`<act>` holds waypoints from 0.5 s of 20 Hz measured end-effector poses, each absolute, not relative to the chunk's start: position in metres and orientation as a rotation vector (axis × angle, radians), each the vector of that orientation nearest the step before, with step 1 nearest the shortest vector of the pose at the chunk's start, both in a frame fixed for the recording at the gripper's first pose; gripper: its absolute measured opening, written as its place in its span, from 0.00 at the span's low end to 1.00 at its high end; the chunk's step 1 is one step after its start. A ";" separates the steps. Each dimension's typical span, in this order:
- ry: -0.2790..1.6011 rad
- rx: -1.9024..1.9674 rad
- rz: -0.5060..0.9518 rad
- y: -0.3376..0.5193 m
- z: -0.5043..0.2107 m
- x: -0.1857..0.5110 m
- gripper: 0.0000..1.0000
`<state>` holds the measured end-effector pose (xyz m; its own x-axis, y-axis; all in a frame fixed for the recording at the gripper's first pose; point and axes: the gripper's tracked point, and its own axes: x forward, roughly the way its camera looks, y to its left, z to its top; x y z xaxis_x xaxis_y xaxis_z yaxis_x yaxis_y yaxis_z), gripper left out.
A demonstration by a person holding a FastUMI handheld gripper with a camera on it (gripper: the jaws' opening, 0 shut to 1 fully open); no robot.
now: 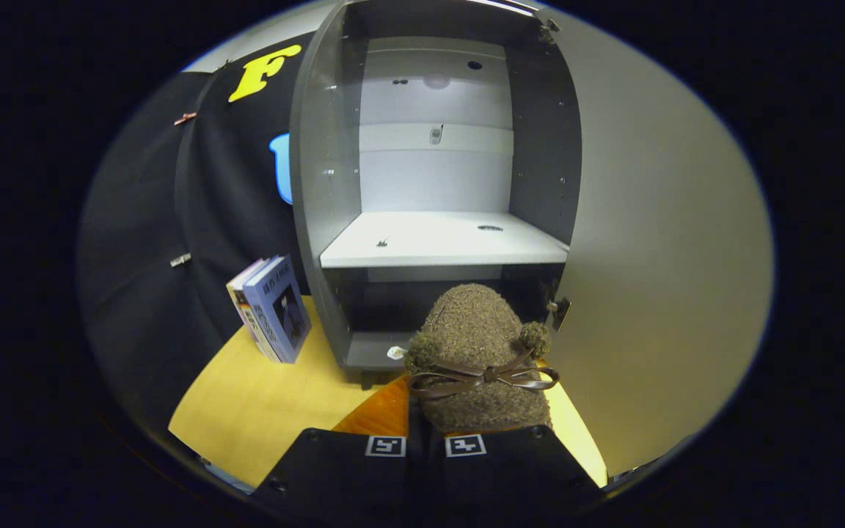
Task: Open the shoe cabinet door, grab the shoes and put them into the shoe cabinet, then close the shoe cabinet door.
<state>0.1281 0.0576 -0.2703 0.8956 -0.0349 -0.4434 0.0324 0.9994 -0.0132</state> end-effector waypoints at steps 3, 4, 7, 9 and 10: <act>0.483 0.017 -0.008 0.059 -0.248 0.150 0.05; 0.479 0.017 -0.001 0.057 -0.238 0.160 0.05; 0.451 0.015 0.003 0.052 -0.215 0.190 0.05; 0.448 0.013 0.009 0.050 -0.202 0.211 0.05; 0.442 0.009 0.015 0.050 -0.196 0.223 0.05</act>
